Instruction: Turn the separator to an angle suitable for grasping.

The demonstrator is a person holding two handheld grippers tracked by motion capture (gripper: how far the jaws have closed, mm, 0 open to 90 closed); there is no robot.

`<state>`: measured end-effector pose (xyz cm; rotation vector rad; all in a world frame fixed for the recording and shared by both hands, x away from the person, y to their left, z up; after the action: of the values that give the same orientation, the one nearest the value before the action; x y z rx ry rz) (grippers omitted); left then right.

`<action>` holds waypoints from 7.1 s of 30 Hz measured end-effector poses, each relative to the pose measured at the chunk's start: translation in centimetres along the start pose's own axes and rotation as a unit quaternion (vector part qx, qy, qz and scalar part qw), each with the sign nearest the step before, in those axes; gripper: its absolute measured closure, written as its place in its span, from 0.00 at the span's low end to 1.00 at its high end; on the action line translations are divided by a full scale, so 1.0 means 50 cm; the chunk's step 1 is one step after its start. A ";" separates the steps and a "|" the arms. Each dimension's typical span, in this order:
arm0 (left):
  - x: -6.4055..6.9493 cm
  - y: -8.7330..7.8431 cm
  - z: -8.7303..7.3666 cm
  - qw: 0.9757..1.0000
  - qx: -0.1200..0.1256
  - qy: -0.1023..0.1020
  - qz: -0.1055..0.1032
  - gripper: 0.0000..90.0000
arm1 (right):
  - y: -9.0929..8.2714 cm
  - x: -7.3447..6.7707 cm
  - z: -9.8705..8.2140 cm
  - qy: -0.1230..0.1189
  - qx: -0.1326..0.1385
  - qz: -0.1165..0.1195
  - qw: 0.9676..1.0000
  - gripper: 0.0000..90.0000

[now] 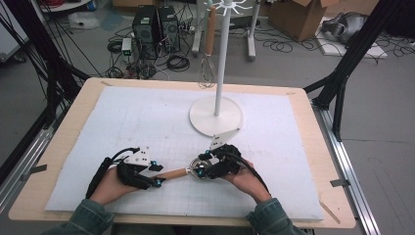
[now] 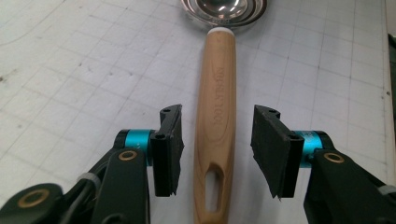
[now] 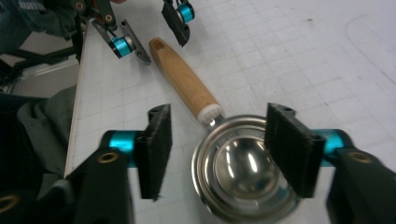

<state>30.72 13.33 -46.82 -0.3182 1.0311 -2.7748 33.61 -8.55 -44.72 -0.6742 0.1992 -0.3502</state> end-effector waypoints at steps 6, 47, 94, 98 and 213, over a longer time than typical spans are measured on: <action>0.002 -0.018 -0.014 1.000 -0.002 0.000 0.004 0.63 | 0.039 -0.005 0.014 -0.017 -0.015 0.012 1.000 0.52; -0.035 -0.027 -0.051 0.999 -0.008 -0.019 0.043 0.74 | 0.112 -0.046 0.008 -0.108 -0.099 0.030 0.989 0.72; -0.026 -0.050 0.000 0.997 0.072 -0.031 0.001 0.55 | 0.064 -0.051 0.034 -0.096 -0.026 -0.006 0.995 0.78; -0.020 -0.047 0.023 0.996 0.082 -0.023 -0.002 0.58 | 0.057 -0.054 0.041 -0.087 -0.004 -0.008 0.996 0.78; -0.029 -0.130 0.076 0.982 0.178 -0.042 0.043 0.29 | -0.110 0.040 0.100 0.034 0.126 -0.023 0.991 0.80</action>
<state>32.56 16.14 -39.97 -0.3285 0.5003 -2.7687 35.52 -10.45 -37.50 -0.4173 0.2009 -0.4359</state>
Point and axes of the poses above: each handheld gripper's, and its own axes: y roughly forward along the jaws, z roughly out of its top, x roughly to its right, the point moved 6 cm from there along y, roughly forward along the jaws, and after that the axes turned 9 degrees about -z, right-handed, at the moved point
